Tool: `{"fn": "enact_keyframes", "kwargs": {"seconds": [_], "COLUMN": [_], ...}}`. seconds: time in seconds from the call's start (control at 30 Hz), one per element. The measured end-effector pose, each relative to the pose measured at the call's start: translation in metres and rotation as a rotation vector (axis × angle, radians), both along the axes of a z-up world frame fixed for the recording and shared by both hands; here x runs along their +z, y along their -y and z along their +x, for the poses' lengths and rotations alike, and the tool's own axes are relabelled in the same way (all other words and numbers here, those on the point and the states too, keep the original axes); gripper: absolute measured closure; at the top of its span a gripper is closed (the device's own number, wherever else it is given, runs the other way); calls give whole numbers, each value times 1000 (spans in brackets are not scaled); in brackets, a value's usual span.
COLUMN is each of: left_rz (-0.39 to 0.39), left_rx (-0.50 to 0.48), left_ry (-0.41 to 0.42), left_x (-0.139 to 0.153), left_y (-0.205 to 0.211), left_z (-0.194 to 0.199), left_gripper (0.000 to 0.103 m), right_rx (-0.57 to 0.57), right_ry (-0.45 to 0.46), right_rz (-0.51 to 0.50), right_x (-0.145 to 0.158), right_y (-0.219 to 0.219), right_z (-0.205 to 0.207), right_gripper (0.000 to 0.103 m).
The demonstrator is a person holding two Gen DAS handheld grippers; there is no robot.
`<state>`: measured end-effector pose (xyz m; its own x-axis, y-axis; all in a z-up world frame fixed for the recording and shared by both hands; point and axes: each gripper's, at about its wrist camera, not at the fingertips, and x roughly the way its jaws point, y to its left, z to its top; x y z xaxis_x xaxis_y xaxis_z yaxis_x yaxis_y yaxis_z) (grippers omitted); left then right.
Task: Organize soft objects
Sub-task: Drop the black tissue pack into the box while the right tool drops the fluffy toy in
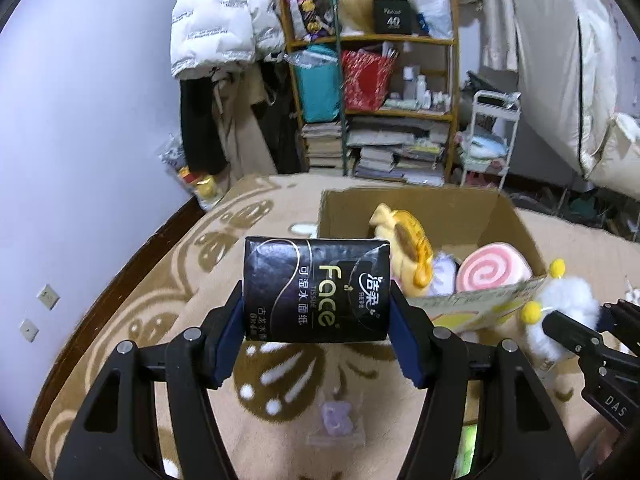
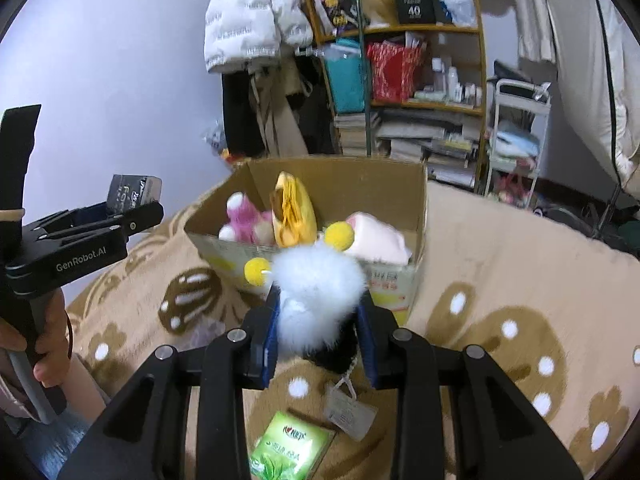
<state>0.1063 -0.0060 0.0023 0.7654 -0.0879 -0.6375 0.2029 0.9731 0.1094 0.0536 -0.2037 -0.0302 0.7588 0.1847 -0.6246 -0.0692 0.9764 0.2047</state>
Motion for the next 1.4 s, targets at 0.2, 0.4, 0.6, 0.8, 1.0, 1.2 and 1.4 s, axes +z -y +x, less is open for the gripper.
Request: {"fn": "enact_keyframes", "kwargs": {"seconds": [0.2,0.4,0.6,0.8,1.0,1.2,1.4], "left_rz": [8,-47,-48,-43,-33,-55,-53], "left_rx": [-42,-57,-86,-94,-81,-86,-119], "left_ry": [88,75,90,64,42,15,-1], "left_x": [15,18,20,10,-2,-9,-14], "left_y": [6,16,24,27,29,34,43], "left_z": [6,31,48,66,80,89,91], "left_gripper": [40,40,40,40,40,40,39], "right_rx": [-12,-26,-25,-18,-7,-2,3], "right_ry": [48,87,125,157,150,151,176], "right_rz": [26,46,42,50,56,91,104], "right_x": [13,19,31,38,31,28,32], "right_y": [8,16,18,20,21,24,27], "right_z": [7,20,33,57,77,90,98], "right_gripper": [68,68,68,68,68,68,68]}}
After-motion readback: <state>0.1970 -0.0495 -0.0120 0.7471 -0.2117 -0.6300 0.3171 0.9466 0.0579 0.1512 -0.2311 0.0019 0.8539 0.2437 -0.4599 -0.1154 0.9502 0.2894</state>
